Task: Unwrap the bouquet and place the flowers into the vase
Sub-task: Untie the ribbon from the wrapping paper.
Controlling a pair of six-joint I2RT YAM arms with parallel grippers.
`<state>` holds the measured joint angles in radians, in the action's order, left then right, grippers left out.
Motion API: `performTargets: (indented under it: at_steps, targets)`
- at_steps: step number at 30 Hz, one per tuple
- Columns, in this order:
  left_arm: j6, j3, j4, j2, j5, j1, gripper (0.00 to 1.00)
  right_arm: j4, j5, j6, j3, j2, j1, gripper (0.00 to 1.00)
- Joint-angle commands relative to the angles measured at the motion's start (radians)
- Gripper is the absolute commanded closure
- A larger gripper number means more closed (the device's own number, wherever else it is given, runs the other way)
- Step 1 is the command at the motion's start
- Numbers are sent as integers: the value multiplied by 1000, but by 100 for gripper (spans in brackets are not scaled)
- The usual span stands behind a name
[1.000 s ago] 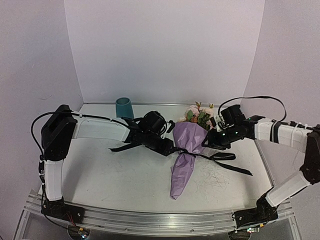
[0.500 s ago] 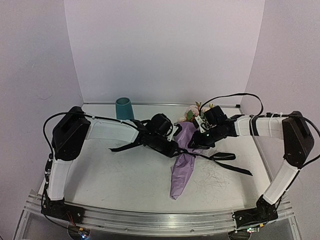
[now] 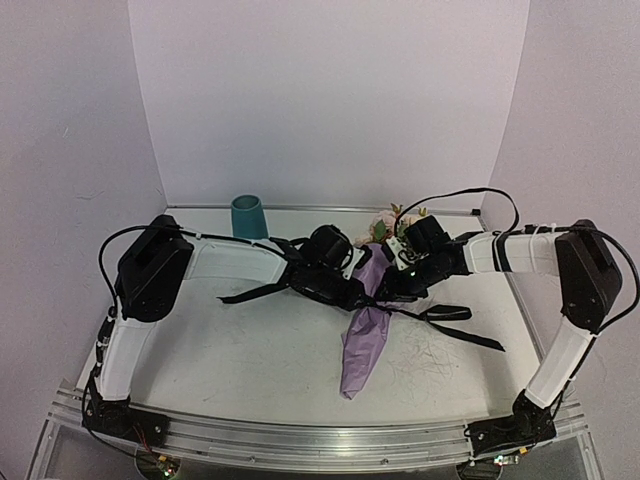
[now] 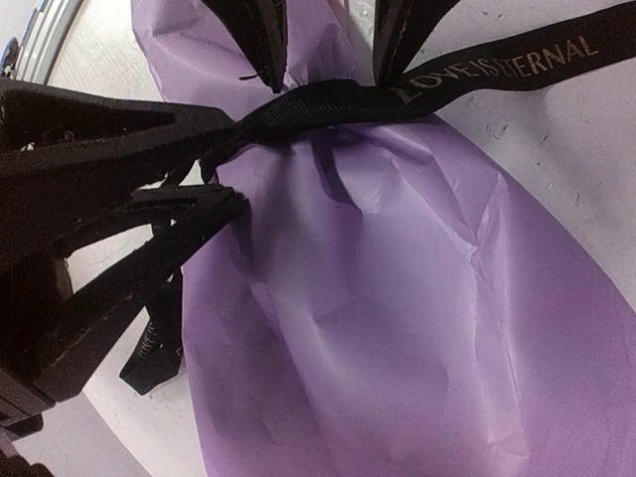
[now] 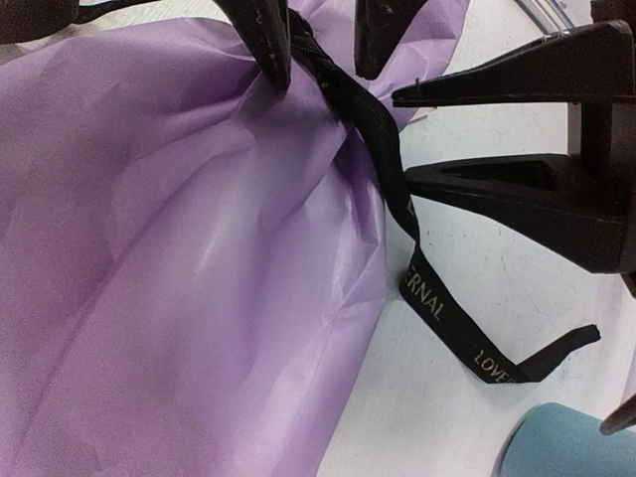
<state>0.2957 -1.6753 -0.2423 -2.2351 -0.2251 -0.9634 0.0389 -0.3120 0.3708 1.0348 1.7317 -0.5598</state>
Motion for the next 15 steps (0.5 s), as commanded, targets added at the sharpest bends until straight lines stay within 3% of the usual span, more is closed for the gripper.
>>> performTargets:
  at_steps: [1, 10, 15]
  targets:
    - [-25, -60, 19, -30, -18, -5, 69, -24, -18, -10, -10, 15, -5, 75]
    - [-36, -82, 18, -68, -31, -5, 68, -19, -15, 5, -92, -25, -6, 75]
    - [-58, -72, 19, -64, -37, -5, 62, -7, -16, 11, -106, -21, -7, 76]
